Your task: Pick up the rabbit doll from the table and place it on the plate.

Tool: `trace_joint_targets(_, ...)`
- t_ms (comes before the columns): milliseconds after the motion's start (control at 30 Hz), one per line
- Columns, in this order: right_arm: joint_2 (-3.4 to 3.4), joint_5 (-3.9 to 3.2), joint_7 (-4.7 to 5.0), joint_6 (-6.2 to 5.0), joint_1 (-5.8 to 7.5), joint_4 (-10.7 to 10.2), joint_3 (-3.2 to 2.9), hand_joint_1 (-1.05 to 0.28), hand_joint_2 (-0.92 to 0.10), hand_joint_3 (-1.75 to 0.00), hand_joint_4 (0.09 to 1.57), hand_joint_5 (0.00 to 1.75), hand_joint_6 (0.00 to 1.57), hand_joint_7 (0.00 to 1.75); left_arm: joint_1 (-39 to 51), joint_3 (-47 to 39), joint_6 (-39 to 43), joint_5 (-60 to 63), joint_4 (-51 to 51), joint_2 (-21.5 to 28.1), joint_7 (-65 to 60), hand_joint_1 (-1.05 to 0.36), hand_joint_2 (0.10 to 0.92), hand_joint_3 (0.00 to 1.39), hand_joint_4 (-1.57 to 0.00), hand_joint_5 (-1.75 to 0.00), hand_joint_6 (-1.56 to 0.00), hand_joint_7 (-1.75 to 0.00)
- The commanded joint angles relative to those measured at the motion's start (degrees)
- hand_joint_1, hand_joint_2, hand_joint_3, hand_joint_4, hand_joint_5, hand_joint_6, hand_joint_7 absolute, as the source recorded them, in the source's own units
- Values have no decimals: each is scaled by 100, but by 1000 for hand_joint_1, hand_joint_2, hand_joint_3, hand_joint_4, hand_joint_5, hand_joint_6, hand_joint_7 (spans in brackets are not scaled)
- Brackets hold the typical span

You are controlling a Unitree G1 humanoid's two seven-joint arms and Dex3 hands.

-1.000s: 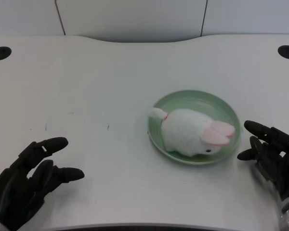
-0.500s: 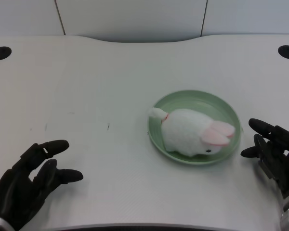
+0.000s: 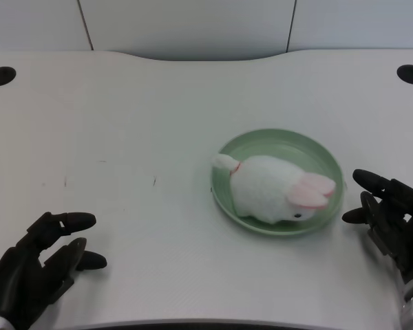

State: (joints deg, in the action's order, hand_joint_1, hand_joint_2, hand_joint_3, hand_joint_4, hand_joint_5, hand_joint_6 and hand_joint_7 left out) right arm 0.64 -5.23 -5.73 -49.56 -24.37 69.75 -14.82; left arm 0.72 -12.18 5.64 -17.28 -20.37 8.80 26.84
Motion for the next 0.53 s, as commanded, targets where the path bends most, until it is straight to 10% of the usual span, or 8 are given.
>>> trace_joint_targets(33, 102, -9, -4, -79, 57, -7, -14, -385, -921, -362, 755, 1163, 943, 116, 131, 5, -48, 36, 129, 35, -90, -669, 921, 458, -290, -1470, -156, -1209)
trace_joint_targets(133, 85, -85, -93, -77, 53, 18, -64, -384, -921, -357, 754, 1163, 942, 117, 156, 14, 1, 44, 138, 39, -113, -666, 921, 468, -289, -1464, -147, -1199)
trace_joint_targets(267, 139, 40, 73, -58, 53, 37, -12, -386, -921, -370, 765, 1156, 942, 119, 119, 11, 111, 6, -4, 26, -35, -662, 921, 474, -293, -1466, -139, -1198)
trace_joint_targets(533, 115, -155, -1, 12, -82, 284, -241, -347, -921, -342, 827, 1084, 960, 121, -7, -11, 137, 0, -227, -61, -141, -667, 921, 437, -319, -1453, -165, -1198)
